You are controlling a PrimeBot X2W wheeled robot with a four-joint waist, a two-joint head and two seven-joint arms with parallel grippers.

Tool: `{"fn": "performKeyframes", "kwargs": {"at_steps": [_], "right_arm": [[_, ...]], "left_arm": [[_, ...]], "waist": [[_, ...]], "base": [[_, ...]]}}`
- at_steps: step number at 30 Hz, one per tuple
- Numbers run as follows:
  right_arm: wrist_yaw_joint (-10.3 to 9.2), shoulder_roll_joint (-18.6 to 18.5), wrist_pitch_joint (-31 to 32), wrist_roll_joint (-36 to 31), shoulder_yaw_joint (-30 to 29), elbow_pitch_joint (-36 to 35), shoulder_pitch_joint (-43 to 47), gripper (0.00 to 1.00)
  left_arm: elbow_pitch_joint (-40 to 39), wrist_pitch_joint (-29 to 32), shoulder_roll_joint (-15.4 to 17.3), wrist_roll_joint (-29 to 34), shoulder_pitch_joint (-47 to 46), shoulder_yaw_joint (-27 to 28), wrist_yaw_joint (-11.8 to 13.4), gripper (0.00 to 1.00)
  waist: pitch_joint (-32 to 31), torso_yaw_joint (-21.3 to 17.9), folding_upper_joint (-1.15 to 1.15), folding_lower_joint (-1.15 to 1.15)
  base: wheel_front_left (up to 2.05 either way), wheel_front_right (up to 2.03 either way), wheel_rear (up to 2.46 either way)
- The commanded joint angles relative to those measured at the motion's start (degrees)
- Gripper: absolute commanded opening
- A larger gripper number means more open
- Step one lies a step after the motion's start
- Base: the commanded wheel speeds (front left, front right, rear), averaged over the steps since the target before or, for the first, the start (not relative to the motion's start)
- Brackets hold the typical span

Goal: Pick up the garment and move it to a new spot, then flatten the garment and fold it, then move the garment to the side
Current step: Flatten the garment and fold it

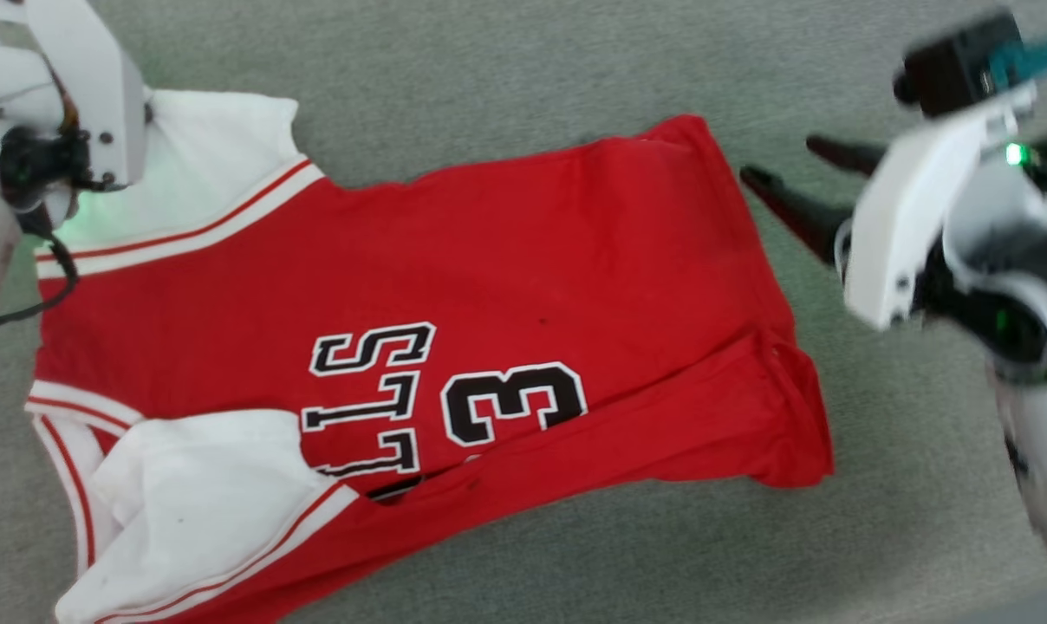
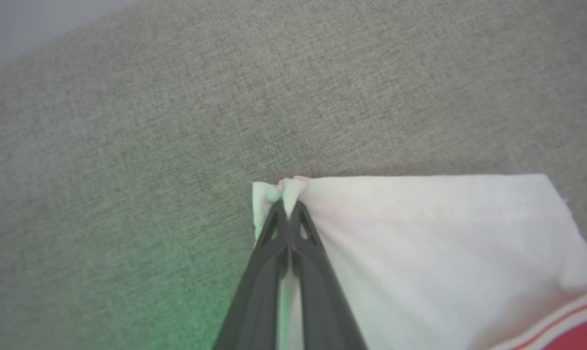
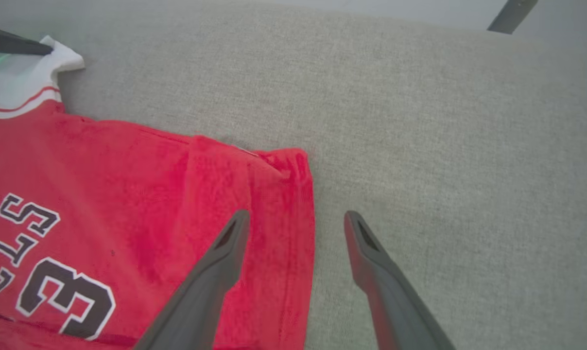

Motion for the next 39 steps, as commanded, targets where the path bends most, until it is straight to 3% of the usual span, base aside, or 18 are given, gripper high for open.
{"fn": "performKeyframes", "kwargs": {"at_steps": [1, 7, 16, 17, 26, 39], "right_arm": [[-0.06, 0.4, 0.8, 0.2, 0.3, 2.2, -2.0, 1.00], [-0.06, 1.7, 4.7, 1.4, 3.8, 16.7, -12.3, 1.00], [-0.06, 4.9, 5.7, 3.2, 9.9, 33.8, -20.1, 1.00], [-0.02, 5.5, 5.6, 4.0, 10.9, 34.7, -20.4, 0.00], [-0.03, 2.8, -0.1, 7.5, 16.7, 38.8, -22.6, 0.00], [-0.03, -7.7, -7.8, 12.4, 22.8, 31.9, -16.9, 0.00]], "left_arm": [[0.5, 0.6, -0.6, -0.2, 1.6, -0.9, -0.2, 0.00], [0.4, -0.3, -2.6, -0.2, -0.1, -1.2, -0.2, 0.00], [0.6, -1.4, -4.2, -0.7, -1.2, -2.0, -0.1, 0.00], [0.7, -1.7, -4.3, -0.7, -1.3, -2.0, -0.1, 0.00], [0.7, -4.7, -4.9, -2.1, -1.8, -1.3, -0.1, 0.00], [-6.6, -5.2, -3.0, -3.5, -0.4, -2.6, -0.1, 0.00]], "waist": [[0.6, 0.8, 0.00, 0.00], [1.9, 2.8, 0.00, 0.00], [3.5, 4.6, 0.00, 0.00], [3.6, 4.8, 0.00, 0.00], [1.9, 6.8, 0.00, 0.00], [-5.6, 11.6, 0.00, 0.00]], "base": [[0.00, 0.00, 0.00], [0.00, 0.00, 0.00], [0.00, 0.00, 0.00], [0.00, 0.00, 0.00], [0.00, 0.00, 0.00], [0.00, 0.00, 0.00]]}}
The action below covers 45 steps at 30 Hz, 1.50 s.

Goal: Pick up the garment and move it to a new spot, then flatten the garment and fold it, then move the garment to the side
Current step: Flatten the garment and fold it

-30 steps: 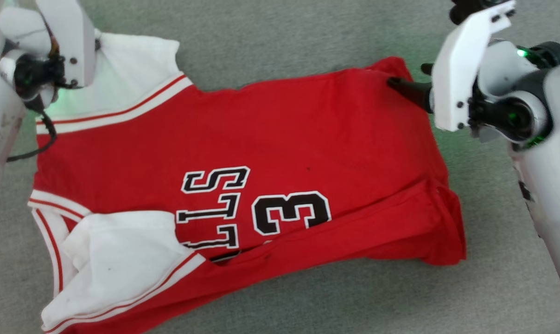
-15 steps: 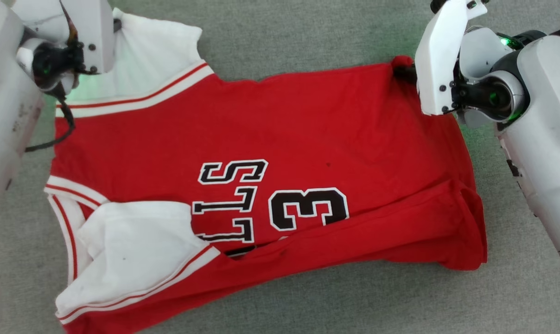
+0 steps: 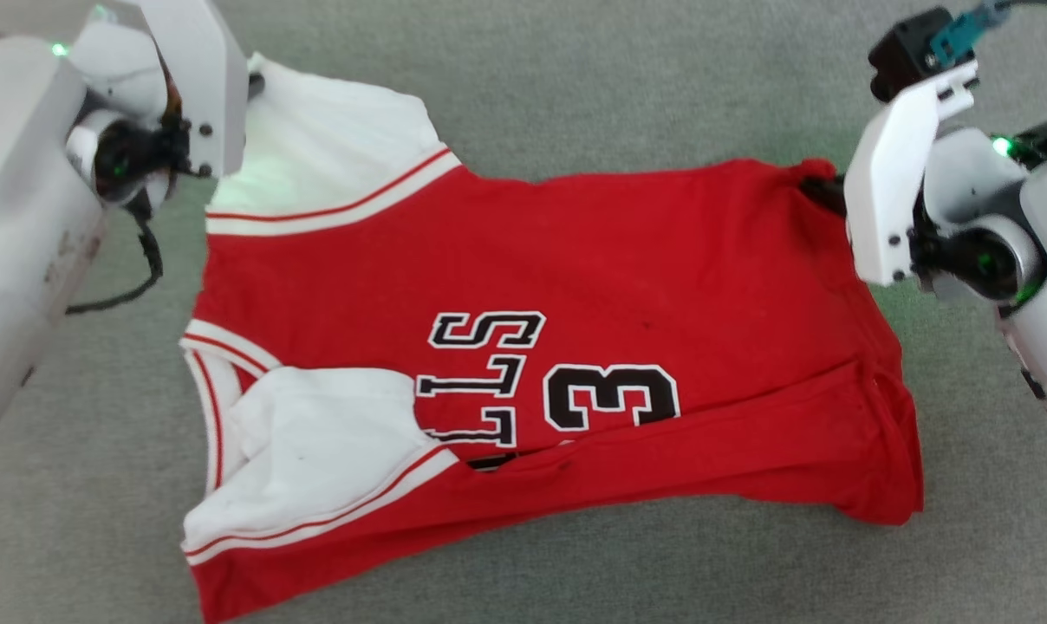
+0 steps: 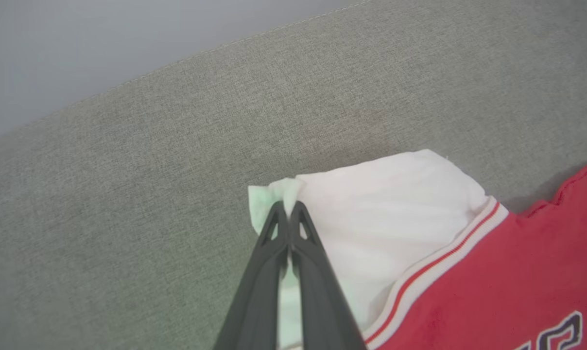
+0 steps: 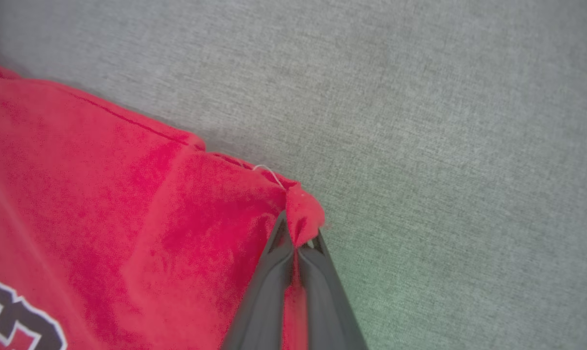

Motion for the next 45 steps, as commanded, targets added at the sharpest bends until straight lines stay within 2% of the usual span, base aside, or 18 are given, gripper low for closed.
{"fn": "performKeyframes", "kwargs": {"at_steps": [1, 6, 9, 13, 14, 15, 22, 25, 29, 32, 33, 34, 36, 37, 38, 39, 40, 45], "right_arm": [[0.01, -1.1, -1.0, 0.7, 0.5, -1.0, 1.7, 0.00], [0.01, -4.6, -2.2, 2.1, 1.8, -4.4, 5.9, 0.00], [0.01, -6.7, -2.3, 2.8, 2.1, -6.3, 8.6, 0.00], [0.01, -9.0, -1.6, 3.5, 1.8, -9.1, 12.5, 0.00], [0.01, -9.0, -1.6, 3.5, 1.8, -9.1, 12.5, 0.00], [0.01, -9.5, -1.2, 3.6, 1.7, -9.7, 13.7, 0.00], [0.01, -11.8, 0.7, 3.8, -1.3, -13.2, 21.0, 0.00], [0.01, -11.6, 1.3, 3.5, -3.2, -14.0, 23.7, 0.00], [0.01, -10.5, 2.4, 2.6, -5.0, -14.8, 26.4, 0.00], [0.01, -9.7, 3.0, 1.7, -6.2, -15.3, 27.5, 0.00], [0.01, -9.4, 3.3, 1.3, -6.5, -15.4, 27.7, 0.04], [0.01, -9.0, 3.5, 1.1, -6.7, -15.6, 27.9, 0.23], [0.01, -8.5, 3.9, 0.5, -7.4, -16.1, 28.3, 0.64], [0.01, -8.4, 4.3, 0.3, -7.8, -16.1, 28.5, 0.93], [0.01, -8.1, 4.7, 0.1, -8.3, -16.3, 28.8, 1.00], [0.01, -7.8, 5.1, 0.1, -8.7, -16.5, 29.0, 1.00], [0.01, -7.5, 5.3, 0.0, -9.3, -17.0, 29.1, 1.00], [0.01, -6.1, 6.6, 1.0, -12.9, -19.1, 31.5, 1.00]], "left_arm": [[-0.6, 0.1, 0.7, -0.2, 1.3, -0.2, 0.2, 0.00], [-4.3, 1.4, 2.6, -1.1, 4.6, -0.6, 0.7, 0.00], [-8.6, 2.6, 4.1, -1.8, 7.4, -0.8, 2.5, 0.00], [-16.2, 4.5, 7.2, -3.3, 11.5, -1.0, 6.4, 0.00], [-16.2, 4.5, 7.2, -3.3, 11.5, -1.0, 6.4, 0.00], [-18.6, 4.9, 8.1, -3.6, 12.5, -1.0, 7.6, 0.00], [-37.0, 6.5, 15.4, -7.0, 21.3, -1.3, 17.7, 0.00], [-42.5, 6.3, 17.5, -8.8, 25.0, -1.3, 20.8, 0.00], [-46.1, 6.3, 18.4, -10.8, 29.0, -1.5, 23.3, 0.00], [-46.4, 6.0, 18.3, -12.1, 30.7, -1.5, 23.6, 0.00], [-46.2, 6.0, 18.2, -12.6, 31.2, -1.4, 23.6, 0.00], [-46.2, 5.8, 18.1, -12.5, 31.3, -1.3, 23.5, 0.00], [-45.9, 5.1, 17.8, -13.3, 31.6, -0.7, 23.3, 0.22], [-45.8, 4.8, 17.7, -13.7, 31.8, -0.3, 23.3, 0.31], [-45.8, 4.4, 17.8, -13.5, 31.8, -0.1, 23.4, 0.47], [-45.9, 4.1, 17.9, -13.6, 31.8, 0.1, 23.3, 0.96], [-46.0, 3.8, 18.0, -13.9, 32.0, 0.3, 23.2, 1.00], [-47.4, 2.0, 19.4, -13.7, 33.2, 0.8, 23.3, 1.00]], "waist": [[-3.2, 2.1, 0.00, 0.00], [-6.6, 3.5, 0.00, 0.00], [-8.7, 4.4, 0.00, 0.00], [-11.1, 5.4, 0.00, 0.00], [-11.1, 5.4, 0.00, 0.00], [-11.6, 5.7, 0.00, 0.00], [-13.5, 6.7, 0.00, 0.00], [-13.9, 6.8, 0.00, 0.00], [-14.0, 6.8, 0.00, 0.00], [-14.1, 6.5, 0.00, 0.00], [-14.2, 6.5, 0.00, 0.00], [-14.3, 6.4, 0.00, 0.00], [-14.6, 6.2, 0.00, 0.00], [-14.8, 6.2, 0.00, 0.00], [-15.2, 6.1, 0.00, 0.00], [-15.6, 6.1, 0.00, 0.00], [-16.0, 6.1, 0.00, 0.00], [-19.1, 6.0, 0.00, 0.00]], "base": [[0.00, 0.00, 0.00], [0.00, 0.00, 0.00], [0.00, 0.00, 0.00], [0.00, 0.00, 0.00], [0.00, 0.00, 0.00], [0.00, 0.00, 0.00], [0.00, 0.00, 0.00], [0.00, 0.00, 0.00], [0.00, 0.00, 0.00], [0.00, 0.00, 0.00], [0.00, 0.00, 0.00], [0.00, 0.00, 0.00], [0.00, 0.00, 0.00], [0.00, 0.00, 0.00], [0.00, 0.00, 0.00], [0.00, 0.00, 0.00], [0.00, 0.00, 0.00], [0.00, 0.00, 0.00]]}}
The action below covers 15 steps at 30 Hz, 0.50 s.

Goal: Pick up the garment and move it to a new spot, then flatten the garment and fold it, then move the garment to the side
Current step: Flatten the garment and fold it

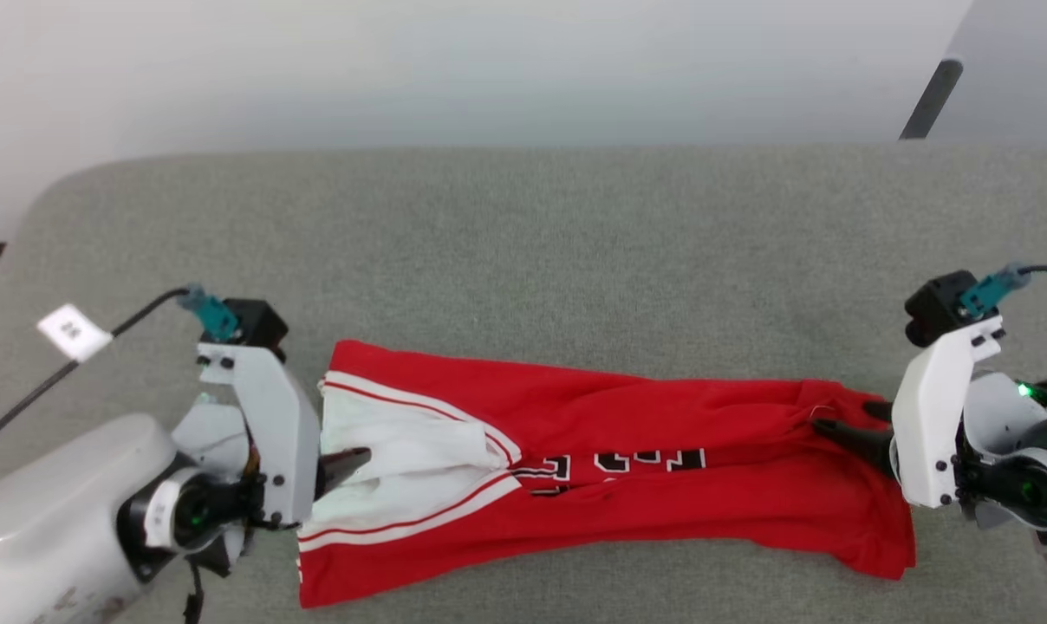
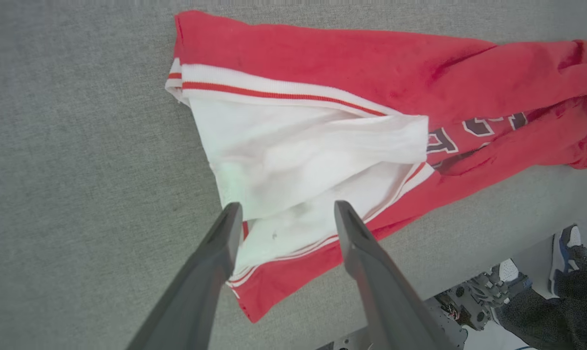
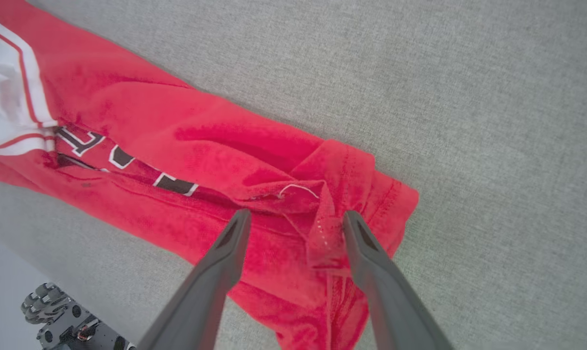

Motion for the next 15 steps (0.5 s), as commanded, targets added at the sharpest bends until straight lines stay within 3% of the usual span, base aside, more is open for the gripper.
{"fn": "performKeyframes", "kwargs": {"at_steps": [1, 6, 15], "right_arm": [[0.01, 0.3, 0.2, 0.9, -1.0, -0.7, 1.3, 1.00], [0.01, 1.2, 0.3, 0.5, -5.8, -3.8, 5.5, 1.00], [0.01, 4.1, 1.9, -3.2, -16.4, -5.9, 14.6, 1.00]], "left_arm": [[-0.4, -0.9, 0.5, -0.1, 0.9, 0.4, 0.3, 1.00], [-2.8, -7.7, 2.0, -0.1, 4.2, 2.4, 0.3, 1.00], [-5.4, -29.4, 4.3, 6.1, 12.2, 5.3, -1.2, 1.00]], "waist": [[-2.0, -0.1, 0.00, 0.00], [-5.2, 0.2, 0.00, 0.00], [-8.5, 1.6, 0.00, 0.00]], "base": [[0.00, 0.00, 0.00], [0.00, 0.00, 0.00], [0.00, 0.00, 0.00]]}}
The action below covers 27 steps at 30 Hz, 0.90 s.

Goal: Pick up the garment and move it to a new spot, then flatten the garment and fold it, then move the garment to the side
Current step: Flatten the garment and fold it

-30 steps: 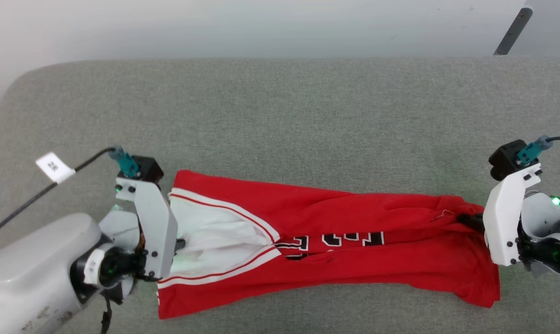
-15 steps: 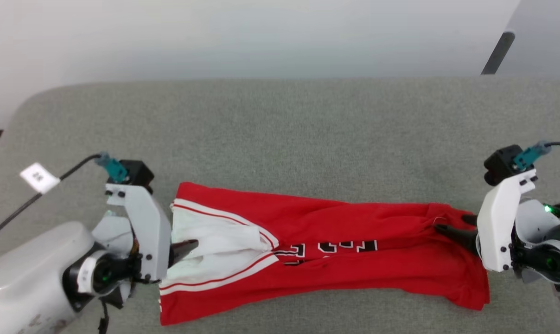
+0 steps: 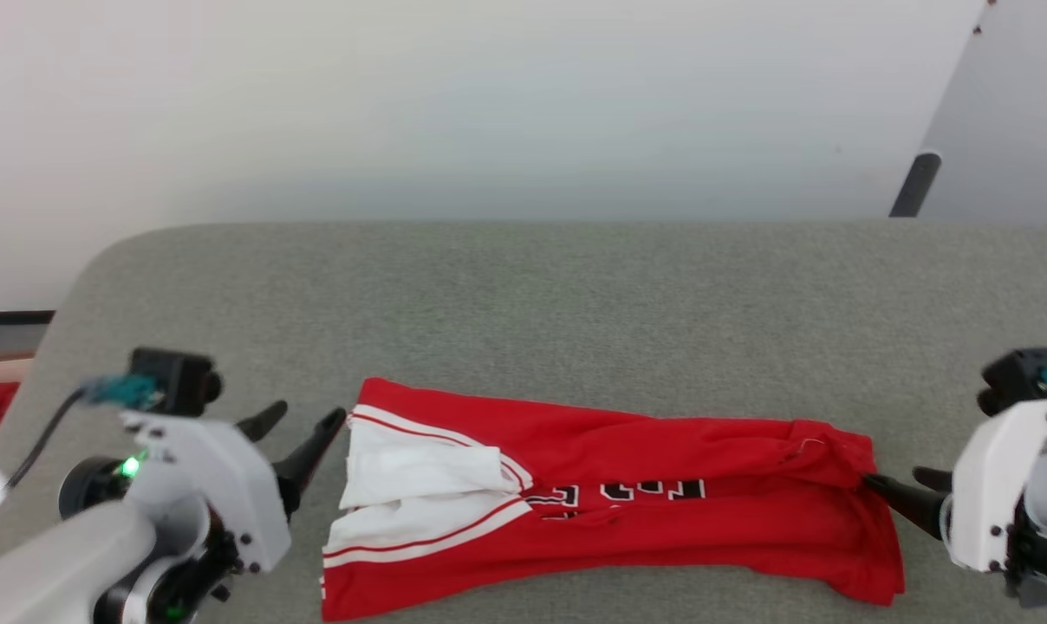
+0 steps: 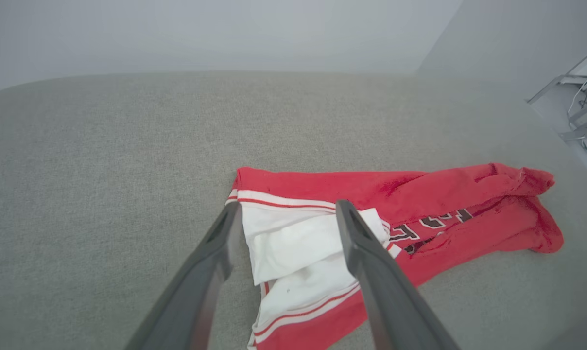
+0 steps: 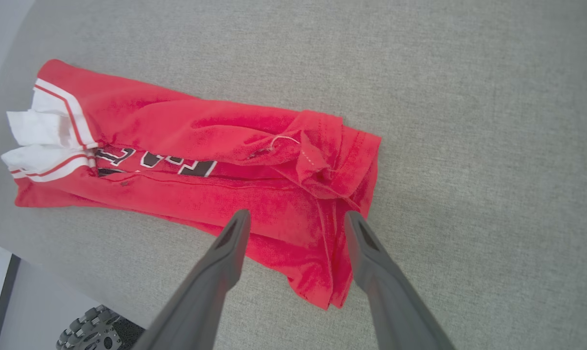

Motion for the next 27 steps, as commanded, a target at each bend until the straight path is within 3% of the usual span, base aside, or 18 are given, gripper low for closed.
{"fn": "performKeyframes", "kwargs": {"at_steps": [1, 7, 12, 27], "right_arm": [[0.01, 0.6, 0.3, -0.9, -1.6, -0.2, 1.2, 1.00], [0.01, 3.1, 2.6, -4.1, -6.9, 0.0, 3.8, 1.00], [0.01, 4.2, 4.6, -6.3, -10.1, 1.8, 3.6, 1.00], [0.01, 4.8, 9.3, -11.7, -12.9, 10.2, -1.3, 1.00]], "left_arm": [[0.0, -2.6, 0.3, 0.1, 1.9, 0.8, 0.2, 1.00], [0.3, -13.8, 1.2, 3.3, 7.6, 2.3, 1.8, 1.00], [2.1, -16.1, -0.6, 5.7, 12.4, 6.2, 2.7, 1.00], [5.6, -16.1, -13.9, 23.8, 28.7, 32.6, -1.8, 1.00]], "waist": [[-0.8, 0.9, 0.00, 0.00], [-0.8, 2.6, 0.00, 0.00], [-0.2, 4.4, 0.00, 0.00], [5.4, 10.9, 0.00, 0.00]], "base": [[0.00, 0.00, 0.00], [0.00, 0.00, 0.00], [0.00, 0.00, 0.00], [0.00, 0.00, 0.00]]}}
